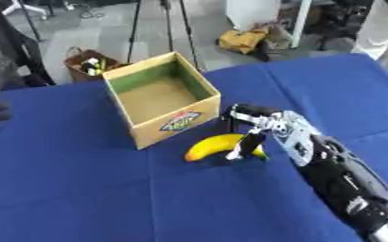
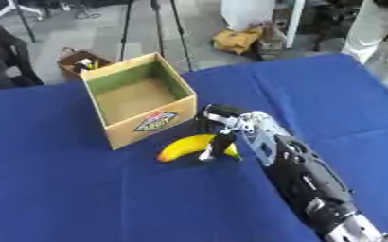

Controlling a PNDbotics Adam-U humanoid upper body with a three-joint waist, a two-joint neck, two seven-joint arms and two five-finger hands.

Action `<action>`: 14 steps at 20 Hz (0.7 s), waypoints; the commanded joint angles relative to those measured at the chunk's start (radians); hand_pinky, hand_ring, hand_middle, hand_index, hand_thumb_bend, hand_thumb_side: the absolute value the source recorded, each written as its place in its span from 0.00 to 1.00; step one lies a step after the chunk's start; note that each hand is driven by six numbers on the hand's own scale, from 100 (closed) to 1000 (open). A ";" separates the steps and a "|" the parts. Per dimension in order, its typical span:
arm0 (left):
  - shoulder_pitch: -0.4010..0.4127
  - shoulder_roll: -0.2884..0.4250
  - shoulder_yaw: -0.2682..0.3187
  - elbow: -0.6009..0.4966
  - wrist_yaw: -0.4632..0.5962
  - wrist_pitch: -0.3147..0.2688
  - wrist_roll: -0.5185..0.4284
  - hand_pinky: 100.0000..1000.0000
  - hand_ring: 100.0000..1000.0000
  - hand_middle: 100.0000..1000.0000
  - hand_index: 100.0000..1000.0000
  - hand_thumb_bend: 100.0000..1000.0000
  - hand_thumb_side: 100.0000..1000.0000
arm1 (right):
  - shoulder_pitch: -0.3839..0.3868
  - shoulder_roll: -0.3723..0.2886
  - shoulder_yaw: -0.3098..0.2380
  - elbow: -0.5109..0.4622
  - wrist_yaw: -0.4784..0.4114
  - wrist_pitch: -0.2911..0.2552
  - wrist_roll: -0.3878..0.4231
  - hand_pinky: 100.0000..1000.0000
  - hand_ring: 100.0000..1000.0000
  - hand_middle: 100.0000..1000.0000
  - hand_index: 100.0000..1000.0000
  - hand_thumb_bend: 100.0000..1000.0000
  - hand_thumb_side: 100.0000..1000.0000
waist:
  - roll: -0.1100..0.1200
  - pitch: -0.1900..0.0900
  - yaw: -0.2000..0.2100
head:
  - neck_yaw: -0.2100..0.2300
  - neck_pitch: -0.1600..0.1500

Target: Pick up objects on the table and place them in the box.

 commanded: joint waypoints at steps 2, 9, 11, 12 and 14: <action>-0.013 0.008 0.003 -0.017 -0.005 -0.002 0.004 0.67 0.65 0.63 0.78 0.72 0.89 | -0.017 -0.011 -0.008 -0.004 0.003 0.002 -0.011 0.57 0.45 0.49 0.58 0.40 0.27 | -0.002 -0.017 -0.001 | -0.001 -0.014; -0.013 0.008 0.003 -0.017 -0.004 -0.002 0.005 0.67 0.65 0.63 0.79 0.72 0.89 | -0.018 -0.013 -0.009 -0.001 0.006 0.011 -0.020 0.51 0.39 0.42 0.50 0.25 0.20 | -0.004 -0.015 -0.001 | -0.001 -0.017; -0.013 0.008 0.003 -0.018 -0.004 -0.002 0.005 0.67 0.65 0.63 0.79 0.72 0.89 | -0.018 -0.013 -0.009 0.000 0.012 0.013 -0.023 0.49 0.37 0.41 0.48 0.24 0.19 | -0.005 -0.014 -0.001 | -0.001 -0.017; -0.013 0.008 0.003 -0.018 -0.004 -0.002 0.005 0.67 0.65 0.63 0.79 0.71 0.89 | -0.018 -0.013 -0.009 0.000 0.016 0.013 -0.025 0.48 0.37 0.40 0.48 0.23 0.18 | -0.005 -0.014 0.000 | -0.001 -0.018; -0.013 0.008 0.004 -0.018 -0.004 -0.002 0.005 0.67 0.65 0.63 0.79 0.71 0.89 | -0.019 -0.014 -0.009 -0.002 0.027 0.014 -0.033 0.47 0.36 0.40 0.47 0.23 0.18 | -0.005 -0.014 -0.001 | -0.001 -0.018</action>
